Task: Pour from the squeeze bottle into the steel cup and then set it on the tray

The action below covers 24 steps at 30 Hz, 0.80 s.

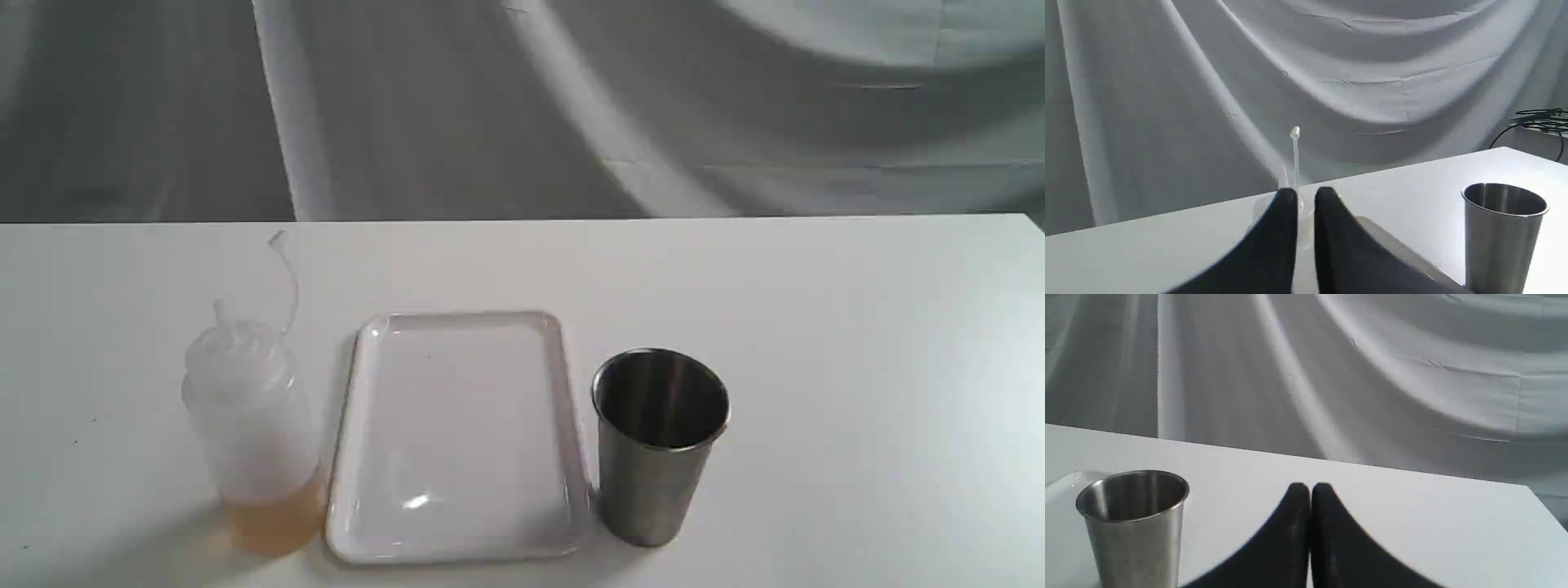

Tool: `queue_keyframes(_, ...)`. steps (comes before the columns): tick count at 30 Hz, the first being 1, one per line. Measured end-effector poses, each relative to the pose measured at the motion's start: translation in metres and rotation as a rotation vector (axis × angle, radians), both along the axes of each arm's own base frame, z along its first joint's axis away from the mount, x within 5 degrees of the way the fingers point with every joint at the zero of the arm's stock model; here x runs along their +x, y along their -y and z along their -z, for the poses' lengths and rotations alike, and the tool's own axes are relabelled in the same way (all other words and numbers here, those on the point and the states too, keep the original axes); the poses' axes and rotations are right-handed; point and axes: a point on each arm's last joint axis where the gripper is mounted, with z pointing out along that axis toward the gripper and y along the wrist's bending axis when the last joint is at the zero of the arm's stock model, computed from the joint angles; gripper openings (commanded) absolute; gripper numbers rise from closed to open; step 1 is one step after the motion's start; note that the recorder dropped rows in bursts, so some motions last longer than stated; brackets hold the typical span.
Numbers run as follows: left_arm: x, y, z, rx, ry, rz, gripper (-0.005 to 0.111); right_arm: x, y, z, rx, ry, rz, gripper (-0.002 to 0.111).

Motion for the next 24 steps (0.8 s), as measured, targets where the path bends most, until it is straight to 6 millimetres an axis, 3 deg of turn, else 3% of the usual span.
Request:
queue_keyframes(18, 0.0, 0.0, 0.0, 0.0, 0.0, 0.0, 0.008, 0.0, 0.0, 0.0, 0.005, 0.0, 0.0, 0.0)
queue_keyframes(24, 0.0, 0.0, 0.0, 0.0, 0.0, 0.0, 0.008, -0.0001, -0.0011, -0.0044, 0.244, 0.049, -0.02, 0.0)
